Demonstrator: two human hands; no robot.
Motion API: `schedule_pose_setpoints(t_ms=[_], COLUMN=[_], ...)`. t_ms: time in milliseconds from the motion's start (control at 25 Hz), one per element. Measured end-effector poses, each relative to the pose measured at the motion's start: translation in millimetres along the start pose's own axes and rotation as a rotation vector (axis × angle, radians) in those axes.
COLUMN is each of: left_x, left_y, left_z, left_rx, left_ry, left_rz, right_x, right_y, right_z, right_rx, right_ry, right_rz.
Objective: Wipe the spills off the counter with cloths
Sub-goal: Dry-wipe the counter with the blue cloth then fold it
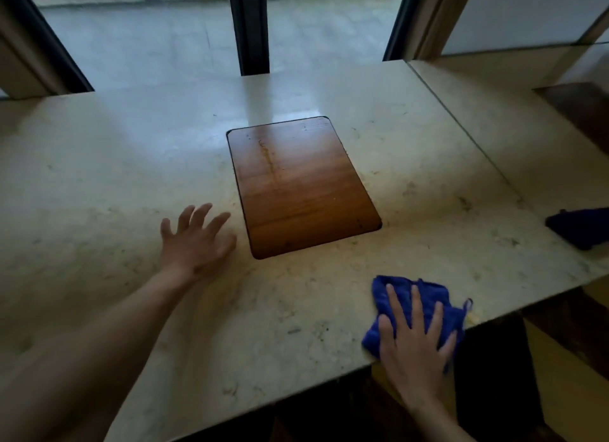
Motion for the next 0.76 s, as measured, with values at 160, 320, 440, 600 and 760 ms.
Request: schedule_pose_setpoints(t_ms=[160, 320, 440, 600, 760], left_x=[13.7, 55.4, 92.4, 107.0, 105.1], left_y=[8.5, 16.7, 20.5, 30.2, 33.8], left_z=[29.8, 47.4, 65.6, 74.3, 72.2], left_rx=[-0.018, 0.057, -0.012, -0.052, -0.041], left_ry=[-0.049, -0.055, -0.113, -0.142, -0.164], left_rz=[-0.035, -0.157, -0.081, -0.088, -0.081], right_x=[-23.4, 3.3, 67.3, 176.1, 294.1], right_y=[27.3, 35.2, 43.0, 38.3, 32.3], right_z=[56.2, 94.4, 141.3, 206.9, 289.2], right_rx=[0.116, 0.029, 0.029, 0.006, -0.035], right_ry=[0.203, 0.089, -0.065, -0.150, -0.205], right_rz=[0.057, 0.027, -0.015, -0.086, -0.071])
Point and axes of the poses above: each hand's wrist, its own x-axis towards the middle knuckle, its own y-axis out of the palm, z = x × y, the point moved 2 cm from there along x, towards the middle knuckle, and after that the axes turned 13 degrees about x, right-handed, at the moved point
